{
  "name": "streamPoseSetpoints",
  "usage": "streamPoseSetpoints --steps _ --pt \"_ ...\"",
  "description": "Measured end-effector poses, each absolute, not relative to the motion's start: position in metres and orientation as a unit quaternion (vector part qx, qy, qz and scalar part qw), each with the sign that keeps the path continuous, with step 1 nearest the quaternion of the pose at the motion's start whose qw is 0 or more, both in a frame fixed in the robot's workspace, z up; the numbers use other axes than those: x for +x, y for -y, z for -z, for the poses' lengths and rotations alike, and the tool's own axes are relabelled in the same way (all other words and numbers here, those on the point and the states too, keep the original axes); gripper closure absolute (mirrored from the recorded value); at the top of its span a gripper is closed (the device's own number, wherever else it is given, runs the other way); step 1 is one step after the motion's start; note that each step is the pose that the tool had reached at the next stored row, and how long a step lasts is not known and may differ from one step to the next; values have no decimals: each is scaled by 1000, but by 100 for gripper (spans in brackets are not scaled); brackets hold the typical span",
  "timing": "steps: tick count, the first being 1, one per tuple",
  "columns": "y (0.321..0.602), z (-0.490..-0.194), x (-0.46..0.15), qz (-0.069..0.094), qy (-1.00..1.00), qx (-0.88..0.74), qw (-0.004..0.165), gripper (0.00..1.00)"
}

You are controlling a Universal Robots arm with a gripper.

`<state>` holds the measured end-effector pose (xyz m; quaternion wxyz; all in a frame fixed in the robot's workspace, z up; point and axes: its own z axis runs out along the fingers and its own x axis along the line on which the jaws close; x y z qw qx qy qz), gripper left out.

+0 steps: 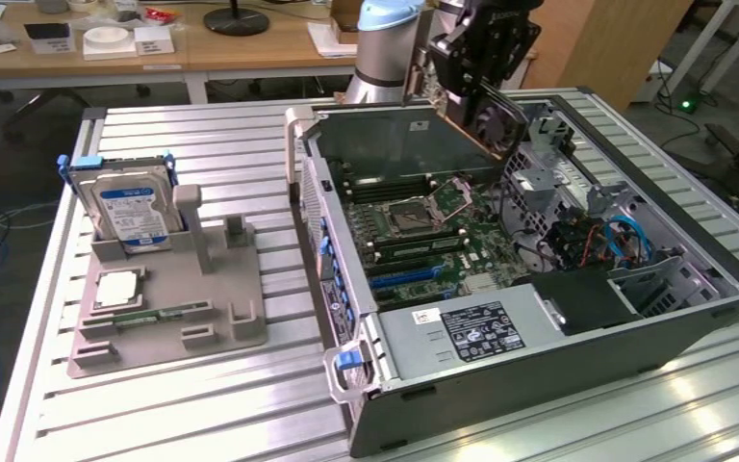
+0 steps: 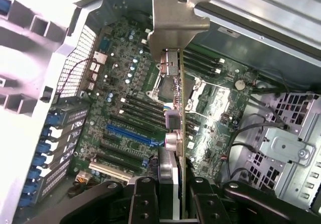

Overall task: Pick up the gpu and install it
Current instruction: 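Insert the gpu into the slot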

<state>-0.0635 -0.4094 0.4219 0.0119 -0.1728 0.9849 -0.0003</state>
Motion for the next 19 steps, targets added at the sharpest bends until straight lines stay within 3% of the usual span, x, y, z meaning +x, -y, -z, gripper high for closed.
streamPoseSetpoints --steps 19 --pt "411 -422 -64 -1 -966 -257 12 72"
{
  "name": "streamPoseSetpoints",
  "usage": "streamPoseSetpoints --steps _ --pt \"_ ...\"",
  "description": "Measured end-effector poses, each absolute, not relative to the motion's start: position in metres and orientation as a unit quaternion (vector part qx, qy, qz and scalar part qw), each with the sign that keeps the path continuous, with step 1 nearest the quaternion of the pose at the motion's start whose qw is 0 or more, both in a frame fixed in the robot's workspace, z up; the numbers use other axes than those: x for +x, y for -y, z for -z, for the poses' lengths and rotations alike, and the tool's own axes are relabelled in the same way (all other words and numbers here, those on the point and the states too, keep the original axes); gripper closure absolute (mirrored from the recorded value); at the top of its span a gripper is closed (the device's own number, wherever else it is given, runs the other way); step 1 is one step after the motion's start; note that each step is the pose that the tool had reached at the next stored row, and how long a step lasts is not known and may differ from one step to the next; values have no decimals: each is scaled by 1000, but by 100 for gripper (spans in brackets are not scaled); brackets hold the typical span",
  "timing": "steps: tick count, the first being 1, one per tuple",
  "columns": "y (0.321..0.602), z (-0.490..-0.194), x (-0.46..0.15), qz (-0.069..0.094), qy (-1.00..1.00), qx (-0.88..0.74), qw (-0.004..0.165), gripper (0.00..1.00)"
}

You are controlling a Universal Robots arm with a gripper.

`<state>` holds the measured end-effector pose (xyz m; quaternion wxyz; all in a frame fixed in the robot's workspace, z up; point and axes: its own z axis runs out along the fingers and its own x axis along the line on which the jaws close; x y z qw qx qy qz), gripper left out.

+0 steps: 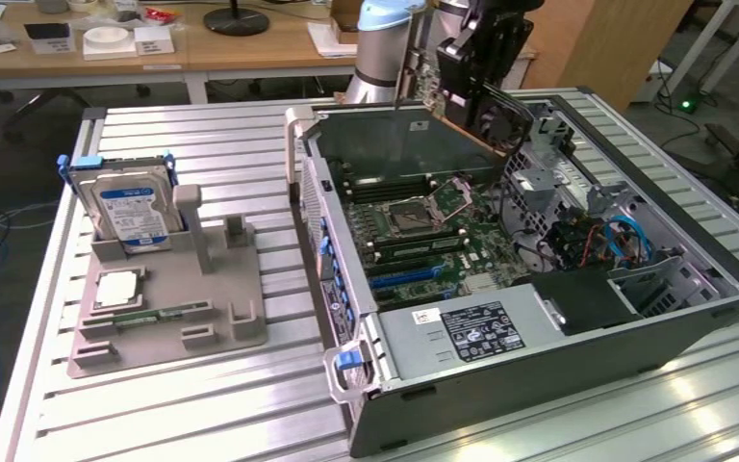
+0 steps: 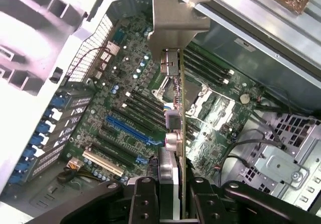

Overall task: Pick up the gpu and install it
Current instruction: 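Insert the gpu into the slot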

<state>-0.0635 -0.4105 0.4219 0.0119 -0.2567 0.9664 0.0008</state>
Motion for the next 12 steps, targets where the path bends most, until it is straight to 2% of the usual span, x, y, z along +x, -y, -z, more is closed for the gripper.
streamPoseSetpoints --steps 12 --pt "411 -422 -64 -2 -939 -343 12 72"
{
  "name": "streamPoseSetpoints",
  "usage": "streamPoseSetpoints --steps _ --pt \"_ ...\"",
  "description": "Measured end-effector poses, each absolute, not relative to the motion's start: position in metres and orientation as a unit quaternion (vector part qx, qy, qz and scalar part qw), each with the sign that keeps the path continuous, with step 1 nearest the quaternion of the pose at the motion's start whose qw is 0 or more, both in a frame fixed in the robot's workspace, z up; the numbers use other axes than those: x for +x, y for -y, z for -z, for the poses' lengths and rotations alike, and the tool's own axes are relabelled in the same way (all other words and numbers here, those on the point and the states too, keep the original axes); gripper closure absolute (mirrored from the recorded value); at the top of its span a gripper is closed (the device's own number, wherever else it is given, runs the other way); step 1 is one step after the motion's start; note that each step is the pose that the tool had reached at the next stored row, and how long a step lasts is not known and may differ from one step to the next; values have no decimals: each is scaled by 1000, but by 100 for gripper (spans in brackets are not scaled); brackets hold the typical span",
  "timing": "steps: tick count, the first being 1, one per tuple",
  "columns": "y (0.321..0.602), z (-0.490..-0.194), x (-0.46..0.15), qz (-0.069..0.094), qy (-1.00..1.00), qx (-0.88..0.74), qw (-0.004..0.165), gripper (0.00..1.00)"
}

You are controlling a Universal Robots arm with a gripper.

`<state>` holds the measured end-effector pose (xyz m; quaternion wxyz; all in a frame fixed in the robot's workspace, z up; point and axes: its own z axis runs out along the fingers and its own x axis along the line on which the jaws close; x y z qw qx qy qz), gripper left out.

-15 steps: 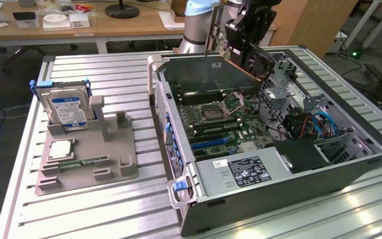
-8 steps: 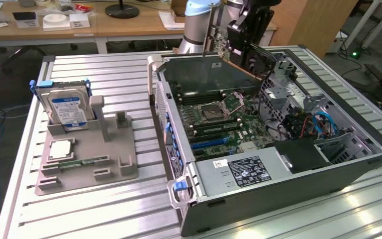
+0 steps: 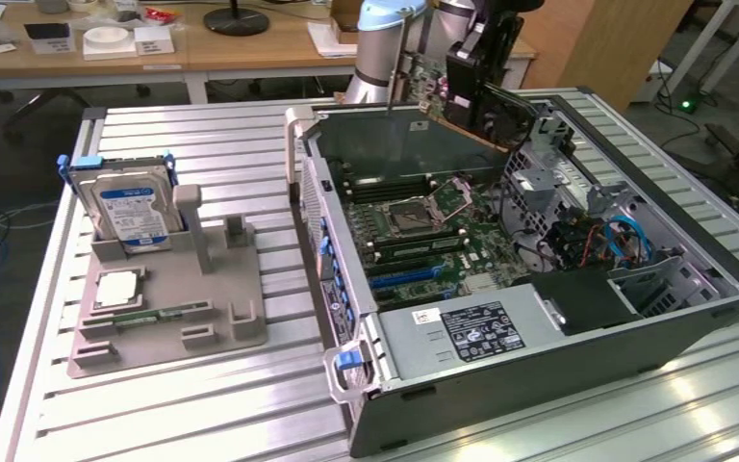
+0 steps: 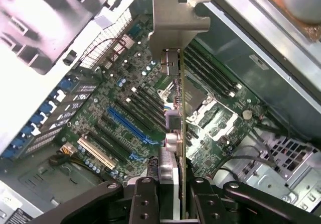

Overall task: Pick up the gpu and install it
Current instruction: 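Insert the gpu into the slot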

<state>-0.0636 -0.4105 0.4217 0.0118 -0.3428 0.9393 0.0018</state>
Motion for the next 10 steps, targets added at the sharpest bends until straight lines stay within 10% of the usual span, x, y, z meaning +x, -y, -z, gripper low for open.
streamPoseSetpoints --steps 10 --pt "411 -422 -64 -3 -911 -411 12 72"
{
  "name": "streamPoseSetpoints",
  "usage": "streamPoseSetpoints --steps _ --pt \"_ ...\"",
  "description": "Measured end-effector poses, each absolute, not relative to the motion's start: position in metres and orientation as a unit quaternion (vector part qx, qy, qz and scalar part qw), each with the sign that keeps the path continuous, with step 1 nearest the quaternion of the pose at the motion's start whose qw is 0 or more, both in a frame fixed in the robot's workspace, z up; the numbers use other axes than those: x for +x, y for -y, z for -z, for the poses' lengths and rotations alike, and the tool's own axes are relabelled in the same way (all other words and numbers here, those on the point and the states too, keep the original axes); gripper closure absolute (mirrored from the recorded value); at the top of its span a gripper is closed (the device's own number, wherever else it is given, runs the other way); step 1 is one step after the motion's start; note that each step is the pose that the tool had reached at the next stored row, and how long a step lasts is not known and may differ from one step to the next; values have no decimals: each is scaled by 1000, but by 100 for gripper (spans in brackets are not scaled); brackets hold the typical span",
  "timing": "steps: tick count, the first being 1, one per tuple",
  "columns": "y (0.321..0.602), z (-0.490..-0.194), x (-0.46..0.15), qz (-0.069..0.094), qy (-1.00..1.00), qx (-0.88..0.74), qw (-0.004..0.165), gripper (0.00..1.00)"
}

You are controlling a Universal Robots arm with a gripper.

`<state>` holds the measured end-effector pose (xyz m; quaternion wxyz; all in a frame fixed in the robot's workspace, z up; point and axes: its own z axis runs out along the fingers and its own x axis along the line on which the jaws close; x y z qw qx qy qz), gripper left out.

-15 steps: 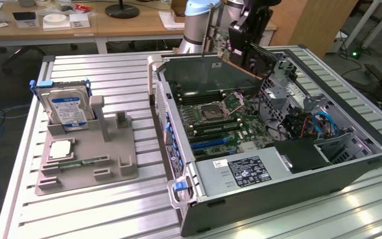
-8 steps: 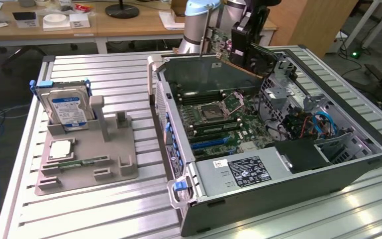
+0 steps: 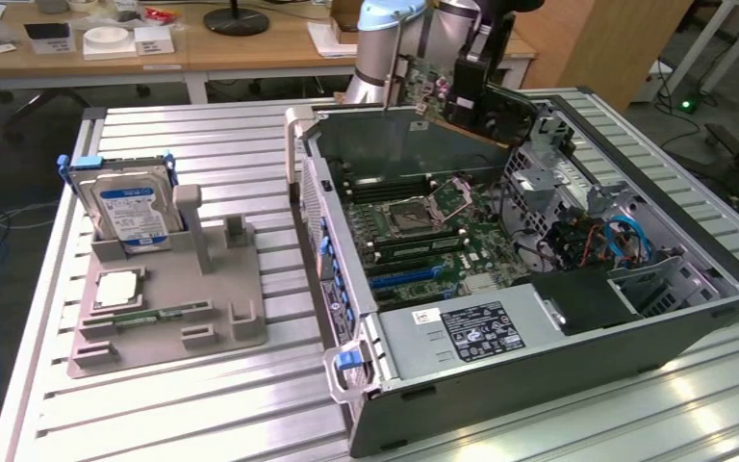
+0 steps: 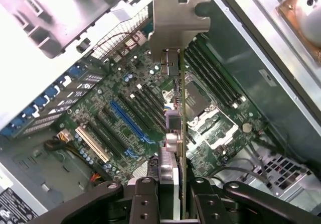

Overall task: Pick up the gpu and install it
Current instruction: 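Insert the gpu into the slot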

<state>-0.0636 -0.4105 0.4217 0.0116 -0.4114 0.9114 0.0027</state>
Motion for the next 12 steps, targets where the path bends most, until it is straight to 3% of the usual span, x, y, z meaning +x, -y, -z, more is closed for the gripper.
streamPoseSetpoints --steps 12 --pt "411 -421 -64 -4 -867 -499 11 72"
